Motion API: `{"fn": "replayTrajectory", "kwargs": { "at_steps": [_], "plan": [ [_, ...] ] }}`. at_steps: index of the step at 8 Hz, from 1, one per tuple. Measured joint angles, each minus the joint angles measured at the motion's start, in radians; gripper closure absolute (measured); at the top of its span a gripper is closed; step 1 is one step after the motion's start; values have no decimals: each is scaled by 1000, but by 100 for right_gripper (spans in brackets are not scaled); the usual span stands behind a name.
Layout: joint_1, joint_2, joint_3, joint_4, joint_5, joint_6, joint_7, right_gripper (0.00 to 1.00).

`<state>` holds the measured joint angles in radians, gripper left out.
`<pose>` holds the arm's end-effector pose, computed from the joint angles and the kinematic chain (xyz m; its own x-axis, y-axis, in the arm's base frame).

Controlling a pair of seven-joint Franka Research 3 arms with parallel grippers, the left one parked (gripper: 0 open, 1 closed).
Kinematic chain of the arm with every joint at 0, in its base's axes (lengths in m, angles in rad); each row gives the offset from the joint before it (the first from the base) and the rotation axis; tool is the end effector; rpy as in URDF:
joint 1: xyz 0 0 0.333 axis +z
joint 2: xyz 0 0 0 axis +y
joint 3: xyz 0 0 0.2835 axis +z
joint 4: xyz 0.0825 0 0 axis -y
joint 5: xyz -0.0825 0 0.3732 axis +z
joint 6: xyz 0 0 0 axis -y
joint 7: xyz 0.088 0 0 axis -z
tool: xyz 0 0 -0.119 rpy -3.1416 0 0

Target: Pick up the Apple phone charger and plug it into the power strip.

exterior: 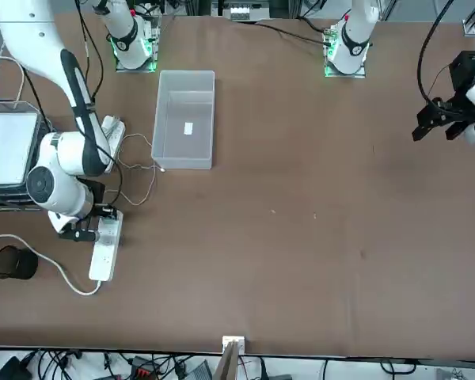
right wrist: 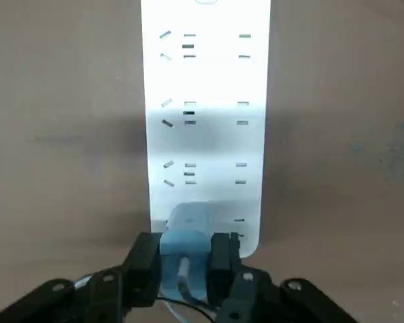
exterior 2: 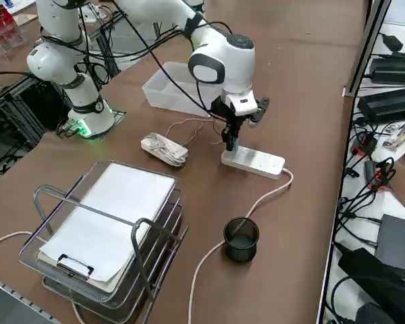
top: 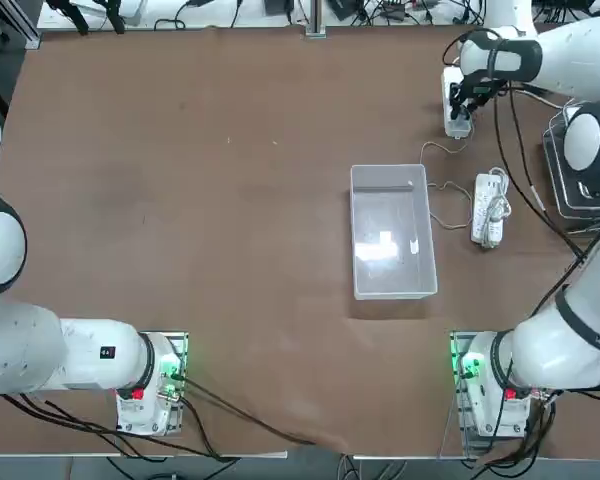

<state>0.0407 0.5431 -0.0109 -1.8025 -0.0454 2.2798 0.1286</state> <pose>0.6213 0.0173 0.2065 0.9958 -0.0680 -0.0609 -0.0652 -0.9968 0.0463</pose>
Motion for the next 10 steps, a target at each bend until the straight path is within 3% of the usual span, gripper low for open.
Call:
{"fn": "replayTrajectory", "kwargs": {
  "at_steps": [7, 10],
  "plan": [
    [-2, -9, 0, -34, 1, 49, 0, 60],
    [-6, 15, 0, -39, 1, 90, 1, 12]
  ]
}}
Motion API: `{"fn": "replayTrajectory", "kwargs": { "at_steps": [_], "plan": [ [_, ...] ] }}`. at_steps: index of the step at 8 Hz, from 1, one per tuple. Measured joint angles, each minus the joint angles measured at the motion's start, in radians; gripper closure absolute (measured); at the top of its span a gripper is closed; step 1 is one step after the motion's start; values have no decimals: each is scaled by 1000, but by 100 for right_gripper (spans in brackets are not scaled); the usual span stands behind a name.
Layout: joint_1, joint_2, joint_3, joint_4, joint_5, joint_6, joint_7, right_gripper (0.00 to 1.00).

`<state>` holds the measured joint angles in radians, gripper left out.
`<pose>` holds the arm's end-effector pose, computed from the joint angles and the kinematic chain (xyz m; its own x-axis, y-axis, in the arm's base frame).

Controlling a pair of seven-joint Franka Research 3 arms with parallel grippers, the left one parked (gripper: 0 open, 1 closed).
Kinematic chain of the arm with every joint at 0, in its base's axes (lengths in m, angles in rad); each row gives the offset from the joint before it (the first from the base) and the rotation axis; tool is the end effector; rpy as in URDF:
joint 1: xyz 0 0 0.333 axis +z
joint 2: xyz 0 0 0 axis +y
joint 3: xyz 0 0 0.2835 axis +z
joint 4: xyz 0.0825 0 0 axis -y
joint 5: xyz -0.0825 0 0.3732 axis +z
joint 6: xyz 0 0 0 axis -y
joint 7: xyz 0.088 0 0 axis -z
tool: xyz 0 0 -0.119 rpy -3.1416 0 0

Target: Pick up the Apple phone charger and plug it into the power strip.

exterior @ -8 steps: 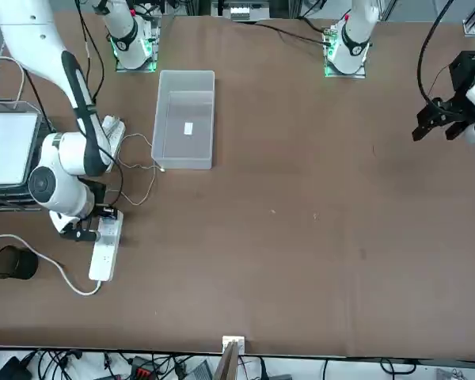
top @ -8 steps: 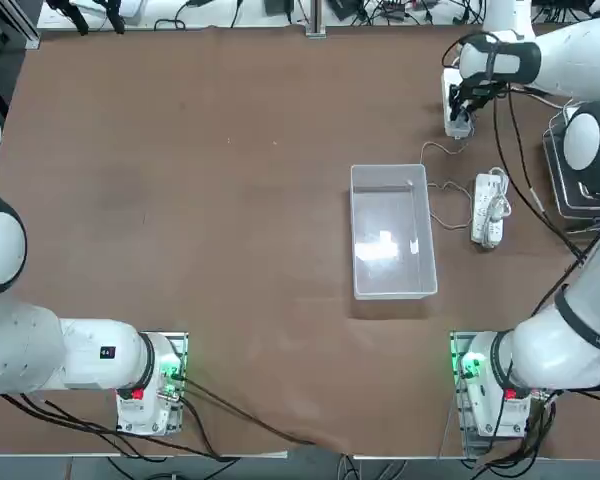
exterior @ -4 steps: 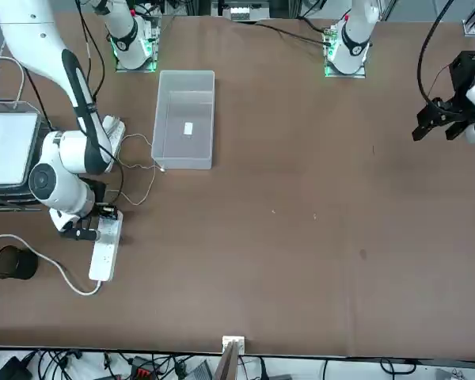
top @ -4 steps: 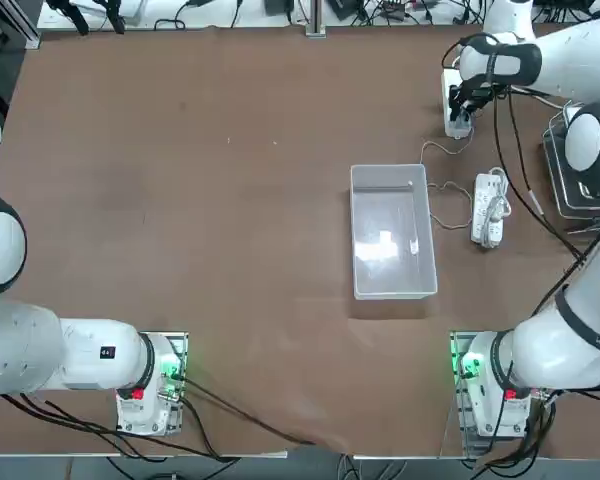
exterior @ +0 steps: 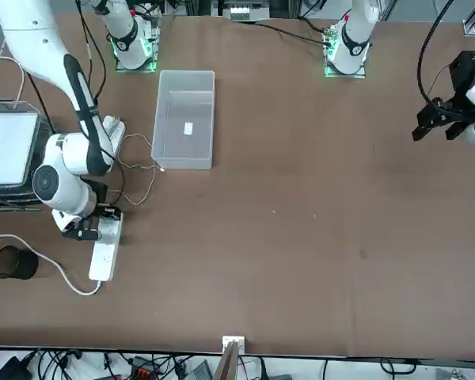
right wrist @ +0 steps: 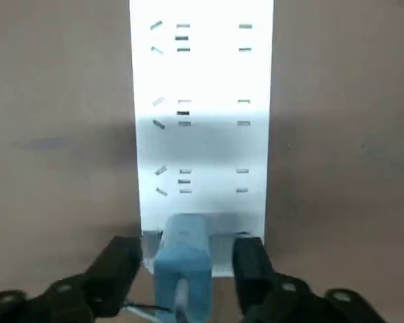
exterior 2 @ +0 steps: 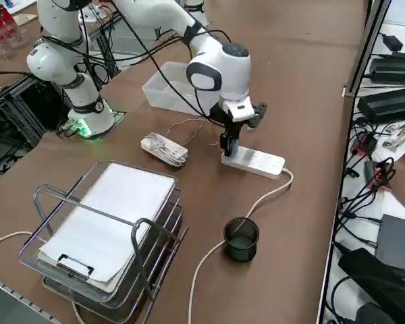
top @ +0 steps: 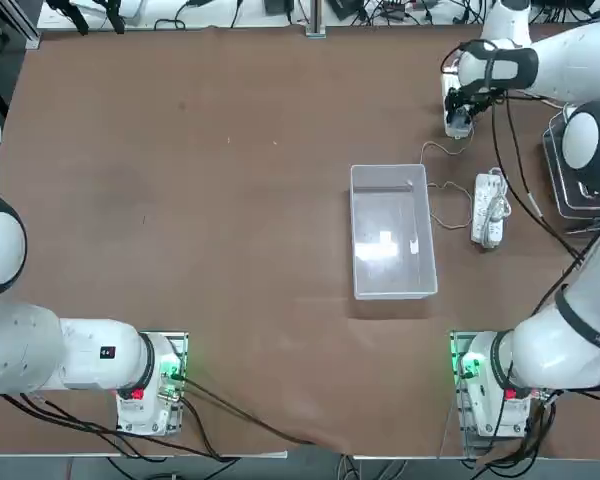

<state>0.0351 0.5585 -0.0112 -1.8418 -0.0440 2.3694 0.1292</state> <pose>0.6172 0.0141 0.1885 0.9970 -0.0721 -0.0267 -0.0710 -0.9967 0.0394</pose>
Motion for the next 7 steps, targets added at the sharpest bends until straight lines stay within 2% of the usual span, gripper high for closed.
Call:
{"fn": "replayTrajectory", "kwargs": {
  "at_steps": [1, 4, 7],
  "plan": [
    [0, -7, 0, 4, 0, 5, 0, 0],
    [0, -69, 0, 27, 0, -44, 0, 0],
    [1, -154, 4, 89, 0, -199, -24, 0]
  ]
}}
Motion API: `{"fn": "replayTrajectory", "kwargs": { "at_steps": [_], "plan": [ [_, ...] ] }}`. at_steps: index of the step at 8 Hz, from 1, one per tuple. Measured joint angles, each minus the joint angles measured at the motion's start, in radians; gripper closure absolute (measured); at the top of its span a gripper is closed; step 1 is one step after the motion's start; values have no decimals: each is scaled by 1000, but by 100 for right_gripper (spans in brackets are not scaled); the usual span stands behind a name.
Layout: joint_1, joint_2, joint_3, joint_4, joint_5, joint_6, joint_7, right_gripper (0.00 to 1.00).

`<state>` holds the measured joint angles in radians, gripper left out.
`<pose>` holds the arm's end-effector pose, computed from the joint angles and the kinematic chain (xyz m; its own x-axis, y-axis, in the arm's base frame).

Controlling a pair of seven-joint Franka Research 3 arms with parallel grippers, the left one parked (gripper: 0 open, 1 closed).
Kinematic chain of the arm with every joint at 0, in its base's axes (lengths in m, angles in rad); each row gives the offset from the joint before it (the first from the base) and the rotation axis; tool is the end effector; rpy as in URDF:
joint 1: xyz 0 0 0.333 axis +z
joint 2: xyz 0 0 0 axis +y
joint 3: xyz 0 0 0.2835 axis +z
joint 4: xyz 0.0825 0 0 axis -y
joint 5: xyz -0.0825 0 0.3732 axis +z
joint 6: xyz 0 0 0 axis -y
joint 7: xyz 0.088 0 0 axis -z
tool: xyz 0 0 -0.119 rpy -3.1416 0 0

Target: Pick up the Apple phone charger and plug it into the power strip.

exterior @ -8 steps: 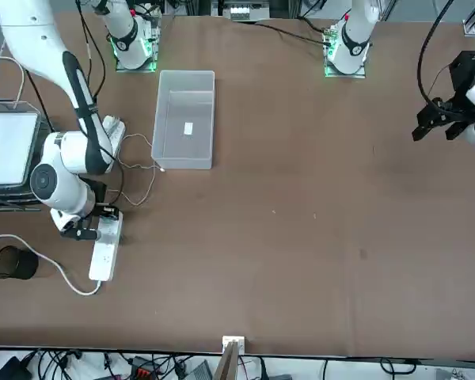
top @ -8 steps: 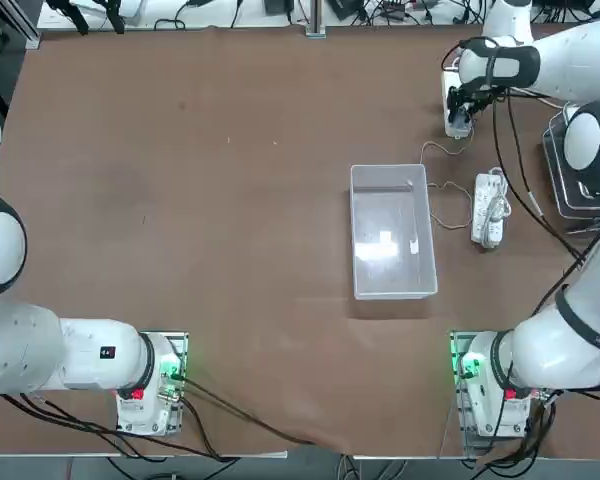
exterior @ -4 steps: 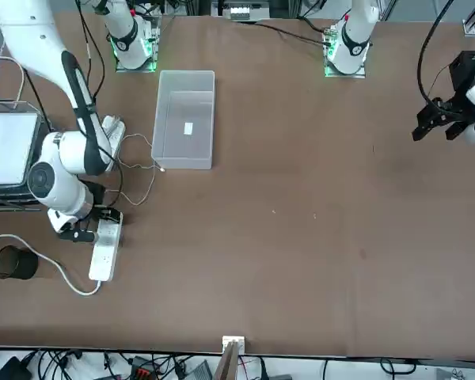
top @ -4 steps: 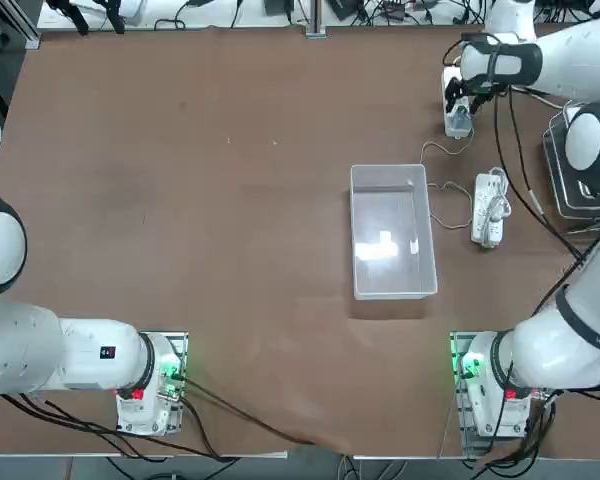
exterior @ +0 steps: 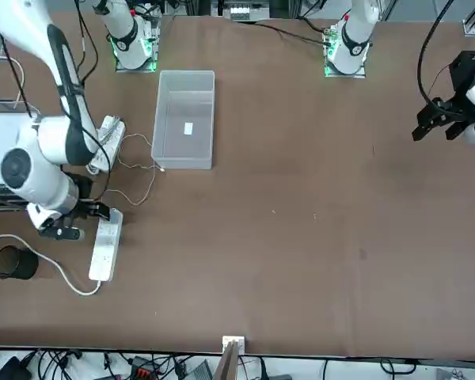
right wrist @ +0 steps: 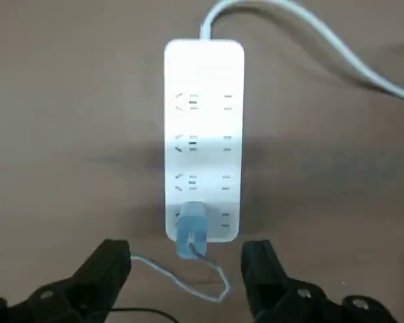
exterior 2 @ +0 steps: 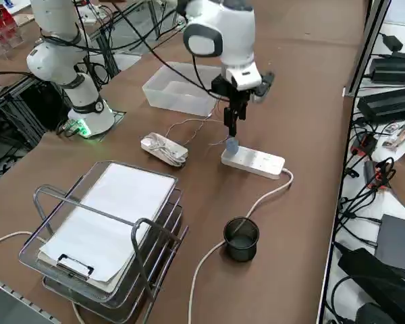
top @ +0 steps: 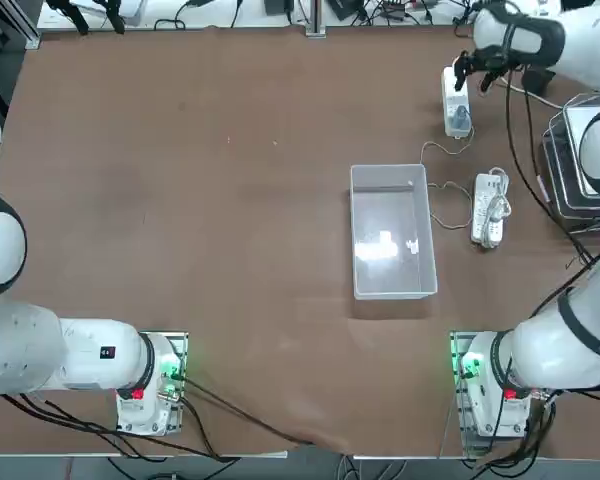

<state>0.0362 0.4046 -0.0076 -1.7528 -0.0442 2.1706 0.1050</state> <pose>0.6333 0.0163 0.3055 0.9986 -0.0507 0.0168 -0.0513 -0.9979 0.0382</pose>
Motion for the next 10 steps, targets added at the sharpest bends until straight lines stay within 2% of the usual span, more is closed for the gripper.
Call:
{"fn": "replayTrajectory", "kwargs": {
  "at_steps": [2, 6, 10],
  "plan": [
    [2, -65, 6, 37, 0, -84, -10, 0],
    [-2, -180, 0, 205, 0, -378, -78, 0],
    [-10, -245, -4, 246, 0, -493, -91, 0]
  ]
}}
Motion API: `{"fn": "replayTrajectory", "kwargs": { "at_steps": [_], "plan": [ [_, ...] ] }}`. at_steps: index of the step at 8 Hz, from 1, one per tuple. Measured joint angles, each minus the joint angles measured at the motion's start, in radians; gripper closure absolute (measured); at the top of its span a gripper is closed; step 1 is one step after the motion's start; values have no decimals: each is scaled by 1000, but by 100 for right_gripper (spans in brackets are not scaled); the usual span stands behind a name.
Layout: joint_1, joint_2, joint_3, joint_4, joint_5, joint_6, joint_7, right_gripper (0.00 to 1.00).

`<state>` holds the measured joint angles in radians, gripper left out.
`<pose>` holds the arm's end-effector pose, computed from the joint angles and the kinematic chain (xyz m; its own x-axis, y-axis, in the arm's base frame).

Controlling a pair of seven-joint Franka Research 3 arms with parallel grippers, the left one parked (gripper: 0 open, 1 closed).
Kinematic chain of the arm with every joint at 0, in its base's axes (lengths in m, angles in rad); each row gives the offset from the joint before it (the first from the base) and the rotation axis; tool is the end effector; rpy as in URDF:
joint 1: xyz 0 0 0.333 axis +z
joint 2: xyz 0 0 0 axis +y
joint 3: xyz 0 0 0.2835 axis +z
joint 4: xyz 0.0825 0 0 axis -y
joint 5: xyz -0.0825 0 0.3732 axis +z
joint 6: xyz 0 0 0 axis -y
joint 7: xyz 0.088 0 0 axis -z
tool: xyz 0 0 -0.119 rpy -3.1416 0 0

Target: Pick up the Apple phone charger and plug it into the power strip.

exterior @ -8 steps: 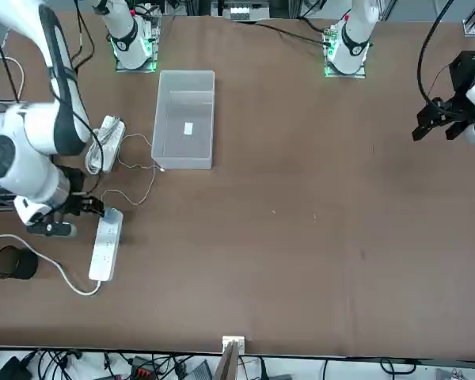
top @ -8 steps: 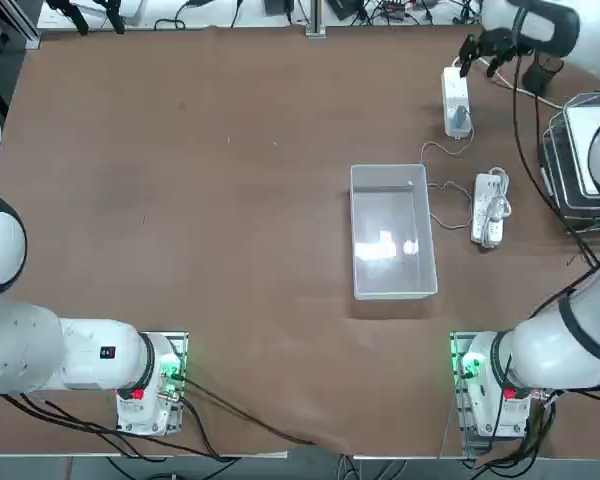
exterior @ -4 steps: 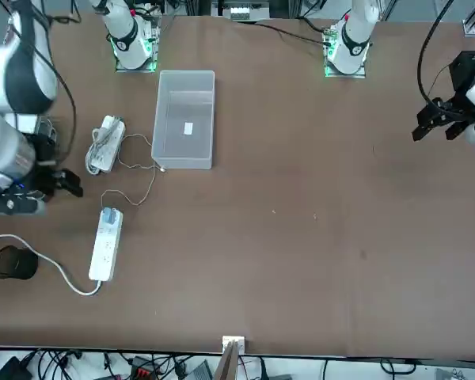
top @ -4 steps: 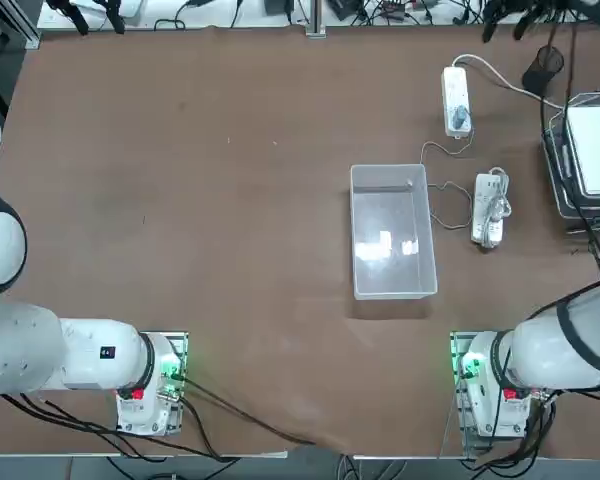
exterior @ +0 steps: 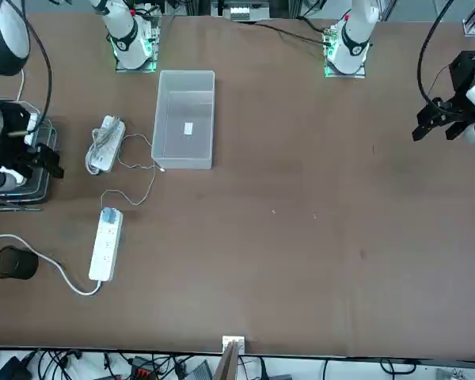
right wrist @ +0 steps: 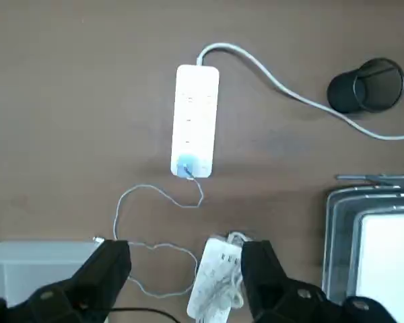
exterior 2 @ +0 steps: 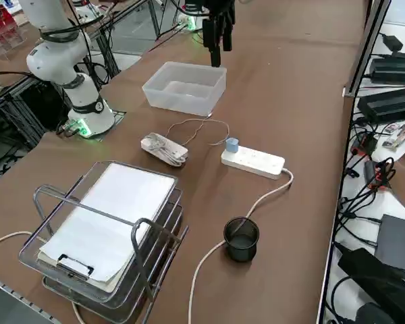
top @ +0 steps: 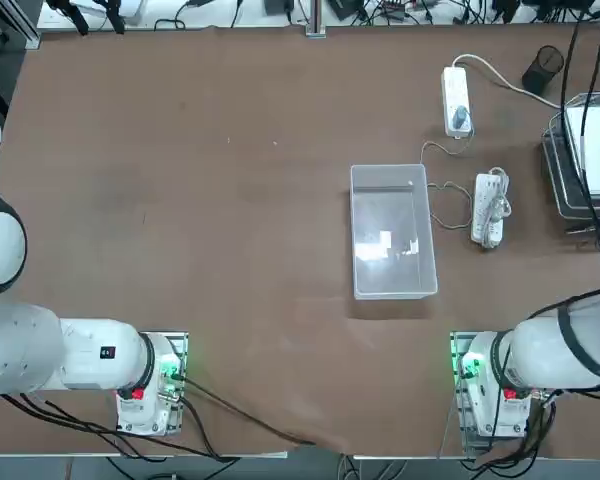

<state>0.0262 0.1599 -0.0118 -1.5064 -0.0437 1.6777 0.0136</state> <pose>0.5953 0.0043 0.5284 0.9999 0.0056 0.0119 0.0051 -0.9990 0.0452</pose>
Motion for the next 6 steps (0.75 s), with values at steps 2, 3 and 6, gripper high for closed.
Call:
{"fn": "replayTrajectory", "kwargs": {
  "at_steps": [2, 3, 6],
  "plan": [
    [-1, -19, -1, 29, 5, -62, 0, 0],
    [-7, -42, -2, 31, 18, -89, 0, 0],
    [-24, -93, -3, 20, 33, -145, 0, 0]
  ]
}}
